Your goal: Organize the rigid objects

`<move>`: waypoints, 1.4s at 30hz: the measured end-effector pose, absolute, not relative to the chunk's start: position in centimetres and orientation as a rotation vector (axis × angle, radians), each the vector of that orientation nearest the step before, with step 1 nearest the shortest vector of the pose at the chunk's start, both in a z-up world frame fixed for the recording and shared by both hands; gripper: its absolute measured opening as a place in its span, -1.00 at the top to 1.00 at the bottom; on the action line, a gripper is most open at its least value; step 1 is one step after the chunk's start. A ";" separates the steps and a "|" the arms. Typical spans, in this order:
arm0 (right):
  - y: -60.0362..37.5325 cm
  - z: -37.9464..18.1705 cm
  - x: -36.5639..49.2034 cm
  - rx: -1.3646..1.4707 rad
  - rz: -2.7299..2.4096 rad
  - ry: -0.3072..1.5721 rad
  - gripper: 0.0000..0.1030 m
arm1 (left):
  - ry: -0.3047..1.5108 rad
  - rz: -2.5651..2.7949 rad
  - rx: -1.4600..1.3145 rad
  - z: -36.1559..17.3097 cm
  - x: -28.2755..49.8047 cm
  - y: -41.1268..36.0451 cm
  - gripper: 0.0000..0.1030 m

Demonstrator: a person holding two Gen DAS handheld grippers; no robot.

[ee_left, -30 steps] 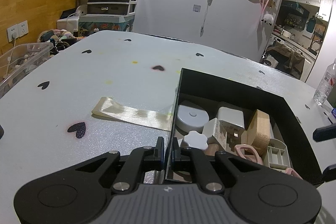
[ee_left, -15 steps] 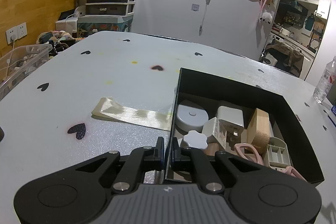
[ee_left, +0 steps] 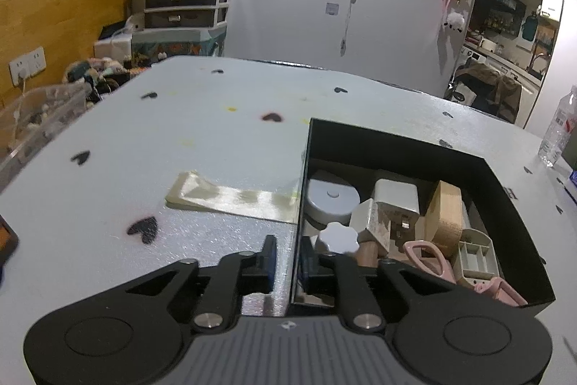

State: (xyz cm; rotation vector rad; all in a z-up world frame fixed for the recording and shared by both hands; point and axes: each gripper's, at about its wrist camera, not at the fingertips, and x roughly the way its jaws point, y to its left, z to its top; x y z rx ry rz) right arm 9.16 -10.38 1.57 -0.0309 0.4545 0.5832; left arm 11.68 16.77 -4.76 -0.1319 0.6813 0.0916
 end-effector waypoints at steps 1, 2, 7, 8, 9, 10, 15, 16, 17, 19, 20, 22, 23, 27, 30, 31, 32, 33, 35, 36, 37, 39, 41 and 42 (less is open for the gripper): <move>-10.5 1.5 8.9 -0.022 0.578 0.449 -1.00 | 0.673 0.091 -0.128 -4.4 11.4 16.7 0.37; -10.6 1.5 8.6 -0.009 0.568 0.441 -1.00 | 0.658 0.090 -0.123 -4.0 11.0 16.6 0.28; -11.3 1.1 7.1 0.024 0.531 0.415 -1.00 | 0.583 0.086 -0.089 -1.7 8.0 15.4 -0.07; -11.4 1.1 6.7 0.028 0.523 0.409 -1.00 | 0.568 0.085 -0.084 -1.2 7.3 15.1 -0.08; -11.5 1.0 6.4 0.031 0.515 0.403 -1.00 | 0.552 0.084 -0.081 -0.8 6.5 14.8 -0.11; -11.7 0.9 6.0 0.036 0.509 0.398 -1.00 | 0.538 0.082 -0.079 -0.4 5.7 14.6 -0.16; -12.5 0.4 3.9 0.047 0.475 0.370 -1.00 | 0.465 0.071 -0.066 1.1 2.1 13.2 -0.53; -12.5 0.3 3.4 0.047 0.470 0.365 -1.00 | 0.452 0.070 -0.060 1.3 1.4 12.8 -0.60; -12.7 0.2 3.0 0.050 0.465 0.358 -1.00 | 0.441 0.069 -0.053 1.4 0.7 12.5 -0.63; -13.0 0.1 2.2 0.054 0.457 0.347 -1.00 | 0.422 0.068 -0.039 1.6 -0.5 11.9 -0.72; -13.1 0.1 1.8 0.056 0.450 0.341 -1.00 | 0.413 0.070 -0.032 1.7 -1.1 11.7 -0.75; -13.3 -0.1 1.0 0.057 0.438 0.335 -1.00 | 0.397 0.077 -0.025 1.9 -2.1 11.3 -0.85; -13.4 -0.1 0.6 0.057 0.436 0.332 -1.00 | 0.390 0.080 -0.025 2.0 -2.6 11.1 -0.88; -13.7 -0.2 -0.9 0.047 0.419 0.314 -1.00 | 0.370 0.082 -0.025 2.0 -4.1 10.5 -0.99; -14.1 -0.2 -1.7 0.052 0.407 0.307 -1.00 | 0.361 0.080 -0.017 1.9 -5.0 10.0 -1.00; -14.2 -0.2 -2.0 0.054 0.406 0.306 -1.00 | 0.355 0.077 -0.013 1.8 -5.3 9.8 -1.00; -14.3 -0.2 -2.2 0.054 0.406 0.304 -1.00 | 0.350 0.073 -0.010 1.8 -5.6 9.6 -1.00; -14.3 -0.2 -2.5 0.051 0.405 0.301 -1.00 | 0.345 0.072 -0.007 1.8 -5.9 9.5 -1.00; -14.3 -0.2 -2.9 0.042 0.403 0.294 -1.00 | 0.331 0.079 -0.008 1.7 -6.4 9.3 -1.00; -14.3 -0.1 -3.1 0.041 0.403 0.292 -1.00 | 0.322 0.083 -0.007 1.6 -6.6 9.2 -1.00; -14.3 -0.1 -3.3 0.040 0.404 0.290 -1.00 | 0.317 0.090 -0.003 1.6 -6.8 9.0 -1.00; -14.3 -0.2 -3.6 0.034 0.399 0.285 -1.00 | 0.313 0.108 0.014 1.5 -6.9 8.7 -1.00; -14.3 -0.1 -3.7 0.031 0.392 0.284 -1.00 | 0.314 0.107 0.015 1.5 -7.1 8.6 -1.00; -14.3 -0.1 -3.8 0.032 0.391 0.284 -1.00 | 0.315 0.101 0.010 1.5 -7.1 8.6 -1.00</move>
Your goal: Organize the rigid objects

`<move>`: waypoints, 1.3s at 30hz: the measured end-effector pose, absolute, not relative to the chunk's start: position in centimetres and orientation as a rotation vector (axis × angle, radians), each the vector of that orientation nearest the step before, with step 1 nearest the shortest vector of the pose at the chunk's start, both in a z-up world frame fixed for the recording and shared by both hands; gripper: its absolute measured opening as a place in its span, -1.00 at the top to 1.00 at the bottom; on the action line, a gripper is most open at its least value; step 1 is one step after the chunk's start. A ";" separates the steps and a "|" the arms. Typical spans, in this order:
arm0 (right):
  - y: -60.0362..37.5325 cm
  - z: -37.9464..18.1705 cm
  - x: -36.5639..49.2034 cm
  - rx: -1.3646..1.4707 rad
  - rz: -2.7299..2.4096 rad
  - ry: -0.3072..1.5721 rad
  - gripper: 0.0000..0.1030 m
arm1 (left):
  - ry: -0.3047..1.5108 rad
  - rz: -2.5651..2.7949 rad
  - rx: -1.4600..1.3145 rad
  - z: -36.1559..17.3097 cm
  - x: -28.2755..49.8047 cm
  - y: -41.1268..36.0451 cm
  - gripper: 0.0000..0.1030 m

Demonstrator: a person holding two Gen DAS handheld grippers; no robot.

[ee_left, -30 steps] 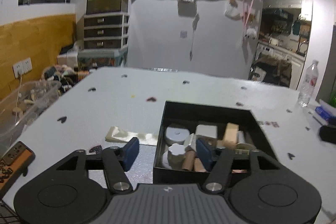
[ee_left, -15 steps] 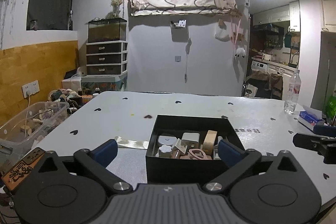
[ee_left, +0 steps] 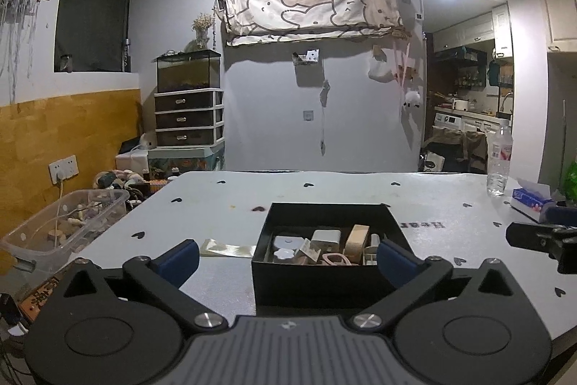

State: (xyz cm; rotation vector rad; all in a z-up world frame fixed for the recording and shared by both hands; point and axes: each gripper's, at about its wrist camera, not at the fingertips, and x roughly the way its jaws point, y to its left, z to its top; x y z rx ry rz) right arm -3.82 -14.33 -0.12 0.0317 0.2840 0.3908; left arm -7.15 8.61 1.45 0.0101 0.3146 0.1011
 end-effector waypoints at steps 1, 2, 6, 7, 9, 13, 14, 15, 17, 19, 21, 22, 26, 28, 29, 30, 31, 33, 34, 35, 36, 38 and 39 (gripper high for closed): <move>-14.4 -0.1 -3.9 0.032 0.390 0.285 -1.00 | 0.316 0.096 0.006 1.4 -7.2 8.6 -1.00; -14.4 -0.1 -3.9 0.031 0.389 0.287 -1.00 | 0.316 0.092 0.004 1.4 -7.3 8.7 -1.00; -14.3 -0.2 -3.8 0.030 0.389 0.291 -1.00 | 0.321 0.084 0.005 1.3 -7.4 8.7 -1.00; -14.3 -0.2 -3.8 0.030 0.389 0.292 -1.00 | 0.321 0.083 0.005 1.3 -7.4 8.6 -1.00; -14.3 -0.2 -3.8 0.028 0.388 0.292 -1.00 | 0.321 0.084 0.004 1.2 -7.4 8.6 -1.00; -14.2 -0.2 -3.8 0.029 0.388 0.292 -1.00 | 0.322 0.086 0.004 1.2 -7.4 8.6 -1.00; -14.2 -0.2 -3.9 0.029 0.388 0.292 -1.00 | 0.322 0.087 0.003 1.2 -7.4 8.6 -1.00; -14.2 -0.2 -3.9 0.029 0.388 0.292 -1.00 | 0.323 0.087 0.003 1.2 -7.4 8.6 -1.00; -14.2 -0.2 -3.8 0.029 0.388 0.292 -1.00 | 0.323 0.087 0.003 1.2 -7.4 8.6 -1.00; -14.2 -0.2 -3.9 0.028 0.388 0.293 -1.00 | 0.323 0.086 0.003 1.2 -7.4 8.6 -1.00; -14.2 -0.2 -3.9 0.028 0.388 0.292 -1.00 | 0.322 0.087 0.002 1.2 -7.4 8.6 -1.00; -14.2 -0.1 -3.9 0.028 0.388 0.292 -1.00 | 0.323 0.087 0.002 1.2 -7.4 8.7 -1.00; -14.2 -0.2 -3.8 0.028 0.386 0.292 -1.00 | 0.326 0.087 0.001 1.2 -7.4 8.7 -1.00; -14.2 -0.2 -3.8 0.028 0.385 0.292 -1.00 | 0.326 0.087 0.000 1.2 -7.4 8.9 -1.00; -14.2 -0.3 -3.9 0.027 0.384 0.292 -1.00 | 0.326 0.087 0.000 1.2 -7.4 8.9 -1.00; -14.2 -0.4 -3.9 0.027 0.384 0.292 -1.00 | 0.326 0.087 0.000 1.2 -7.4 8.9 -1.00; -14.2 -0.3 -3.9 0.027 0.385 0.292 -1.00 | 0.327 0.087 0.001 1.2 -7.4 8.9 -1.00; -14.2 -0.4 -3.9 0.026 0.384 0.292 -1.00 | 0.330 0.088 0.002 1.0 -7.4 8.9 -1.00; -14.2 -0.4 -3.9 0.026 0.384 0.292 -1.00 | 0.329 0.087 0.001 1.0 -7.4 8.9 -1.00; -14.2 -0.4 -3.9 0.026 0.384 0.292 -1.00 | 0.329 0.086 0.002 1.0 -7.4 8.8 -1.00; -14.2 -0.4 -3.9 0.027 0.384 0.292 -1.00 | 0.329 0.088 0.002 1.1 -7.4 8.9 -1.00; -14.2 -0.4 -3.9 0.026 0.383 0.292 -1.00 | 0.329 0.087 0.002 1.1 -7.4 8.9 -1.00; -14.2 -0.4 -3.9 0.027 0.384 0.292 -1.00 | 0.329 0.088 0.001 1.1 -7.4 8.9 -1.00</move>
